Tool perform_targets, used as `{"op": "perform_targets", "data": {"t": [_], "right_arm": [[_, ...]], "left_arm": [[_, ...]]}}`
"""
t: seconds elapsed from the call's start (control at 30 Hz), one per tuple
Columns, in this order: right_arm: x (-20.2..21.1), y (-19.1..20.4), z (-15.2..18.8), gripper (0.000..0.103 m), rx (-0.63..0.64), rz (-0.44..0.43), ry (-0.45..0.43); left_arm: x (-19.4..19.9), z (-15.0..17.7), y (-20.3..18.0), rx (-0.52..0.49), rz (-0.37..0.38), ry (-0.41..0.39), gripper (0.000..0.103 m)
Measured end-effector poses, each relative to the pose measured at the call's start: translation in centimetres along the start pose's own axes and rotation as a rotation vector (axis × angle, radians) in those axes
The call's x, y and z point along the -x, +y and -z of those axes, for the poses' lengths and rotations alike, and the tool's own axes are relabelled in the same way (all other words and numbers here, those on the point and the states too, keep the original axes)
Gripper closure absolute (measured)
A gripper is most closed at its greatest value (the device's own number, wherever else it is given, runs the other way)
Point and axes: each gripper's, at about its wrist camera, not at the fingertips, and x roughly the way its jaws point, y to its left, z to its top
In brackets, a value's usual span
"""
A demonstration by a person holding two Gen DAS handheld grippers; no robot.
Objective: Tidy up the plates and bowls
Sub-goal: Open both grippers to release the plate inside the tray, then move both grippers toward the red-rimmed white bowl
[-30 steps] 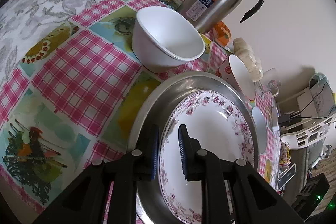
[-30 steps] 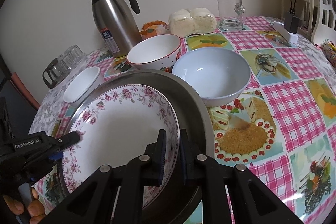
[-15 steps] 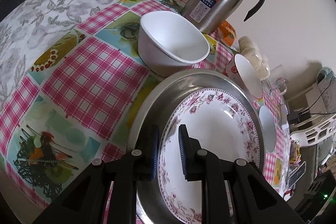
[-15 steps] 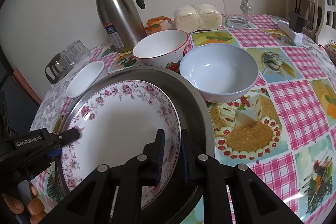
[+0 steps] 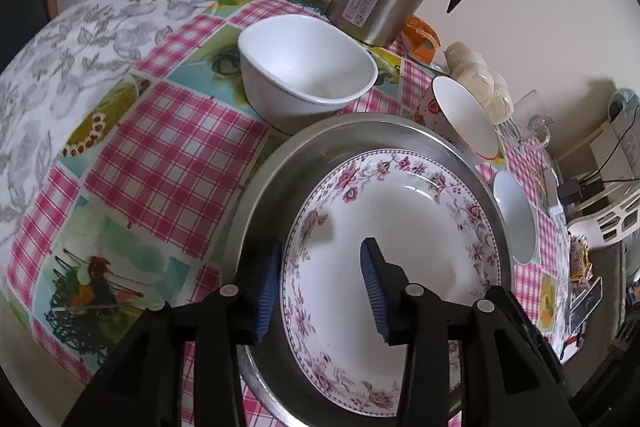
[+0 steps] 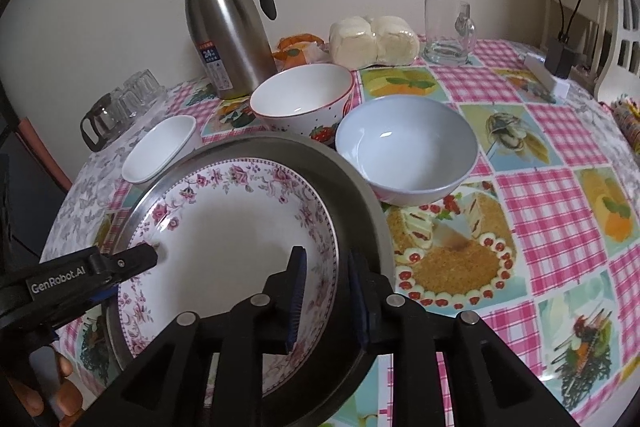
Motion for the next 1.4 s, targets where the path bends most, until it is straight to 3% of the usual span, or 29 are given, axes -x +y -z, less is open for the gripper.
{"op": "perform_targets", "data": {"t": [0.13,0.2,0.27,0.33,0.57,0.63,0.73,0.87,0.97,1.2,1.4], "right_arm": [[0.7,0.0,-0.3,0.078,0.001,0.003,-0.020],[1.2,0.0,-0.5,0.069,-0.001,0.003,-0.036],[1.6,0.1,-0.6,0.050,-0.004,0.004,-0.048],[1.8,0.1,-0.7,0.045,0.000,0.006,-0.059],[1.9,0.1,-0.7,0.021,0.011,0.025,-0.068],[1.8,0.1,-0.7,0.017,0.015,0.027,-0.069],[1.8,0.3,-0.7,0.015,0.028,0.030,-0.071],[1.7,0.6,-0.6,0.001,0.050,0.035,-0.072],[1.8,0.9,-0.5,0.000,0.065,0.034,-0.081],[1.7,1.1,-0.4,0.000,0.089,0.043,-0.091],[2.1,0.8,-0.4,0.000,0.075,0.029,-0.111]], "left_arm": [[1.0,-0.1,-0.4,-0.024,-0.018,-0.023,0.051],[1.5,-0.1,-0.5,-0.031,-0.017,-0.030,0.051],[2.0,-0.2,-0.7,-0.043,-0.027,-0.044,0.048],[2.6,-0.2,-0.8,-0.056,-0.046,-0.064,0.038],[3.2,-0.3,-0.2,-0.060,-0.155,-0.101,0.034],[3.1,-0.4,0.2,-0.052,-0.186,-0.102,0.016],[2.8,-0.4,0.7,-0.037,-0.221,-0.102,0.015],[2.8,-0.4,1.1,-0.019,-0.246,-0.112,0.014],[2.8,-0.5,1.5,-0.004,-0.259,-0.128,0.004],[3.0,-0.6,2.1,0.026,-0.265,-0.147,0.003],[3.2,-0.6,1.3,-0.004,-0.202,-0.178,0.003]]}}
